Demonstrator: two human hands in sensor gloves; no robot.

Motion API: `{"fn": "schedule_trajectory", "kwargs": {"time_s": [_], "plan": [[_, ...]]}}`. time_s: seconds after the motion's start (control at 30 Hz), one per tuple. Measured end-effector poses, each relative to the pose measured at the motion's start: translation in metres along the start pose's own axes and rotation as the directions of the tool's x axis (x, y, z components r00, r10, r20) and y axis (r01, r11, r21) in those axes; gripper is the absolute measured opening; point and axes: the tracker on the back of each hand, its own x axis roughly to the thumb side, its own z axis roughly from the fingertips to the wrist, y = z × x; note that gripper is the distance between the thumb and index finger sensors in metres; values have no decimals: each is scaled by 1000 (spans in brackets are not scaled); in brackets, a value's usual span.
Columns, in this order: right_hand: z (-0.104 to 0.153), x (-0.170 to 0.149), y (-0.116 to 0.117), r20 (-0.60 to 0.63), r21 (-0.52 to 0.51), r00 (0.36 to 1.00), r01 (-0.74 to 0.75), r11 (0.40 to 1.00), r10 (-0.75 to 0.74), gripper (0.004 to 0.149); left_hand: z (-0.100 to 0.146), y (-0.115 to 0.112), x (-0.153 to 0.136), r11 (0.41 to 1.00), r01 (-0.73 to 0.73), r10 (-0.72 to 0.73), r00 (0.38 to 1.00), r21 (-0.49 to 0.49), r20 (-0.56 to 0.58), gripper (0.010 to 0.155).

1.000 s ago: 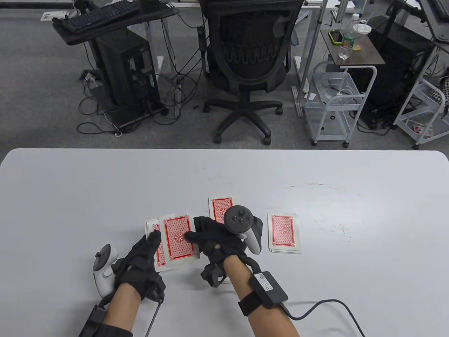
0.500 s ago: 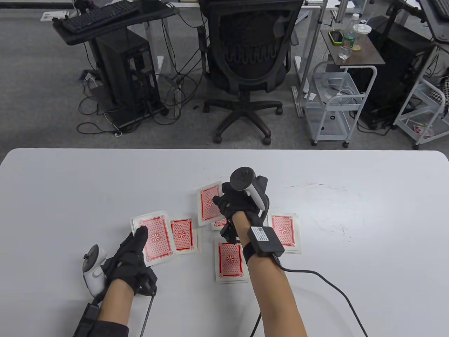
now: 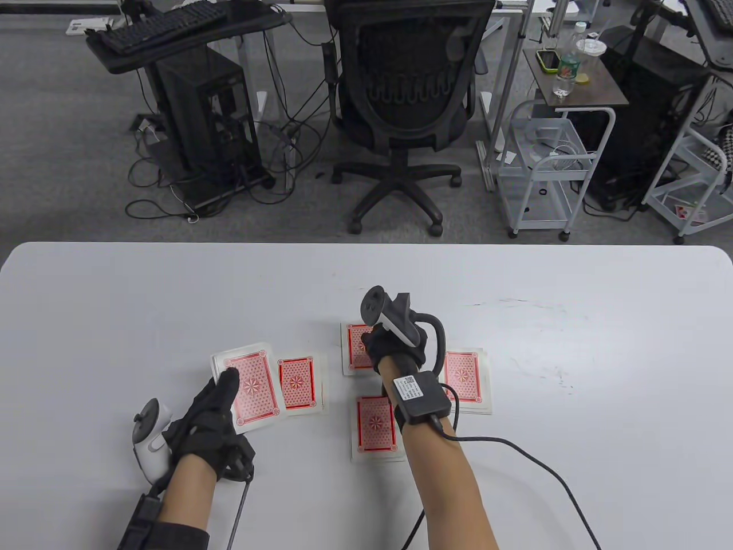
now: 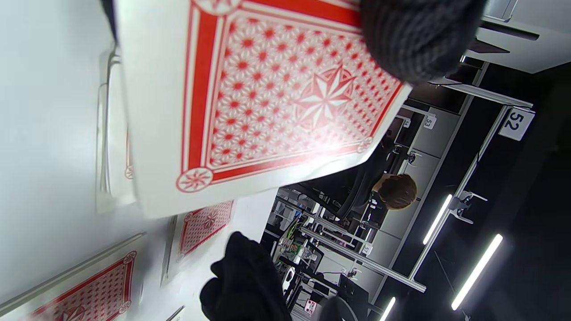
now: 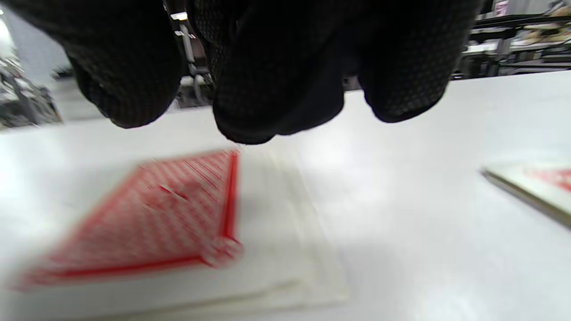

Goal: Four-player card dealing with fan arrangement

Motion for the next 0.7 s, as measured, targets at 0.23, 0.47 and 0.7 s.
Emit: {"fn": "schedule_trajectory", "kwargs": {"time_s": [0.23,0.47,0.7], "plan": [[74,9,-28,203,48,887,415,909,-416,60,6,-20,-5,998,10,-9,1000,-55,10,47],[127,23,10,298,207,728,582,786,-617,73,9,-39,-14,992,24,-24,1000,-124,0,47],[135,22,27,300,125,675,673,729,-674,53,14,-51,-18,989,49,-47,999,-139,17,47]]}}
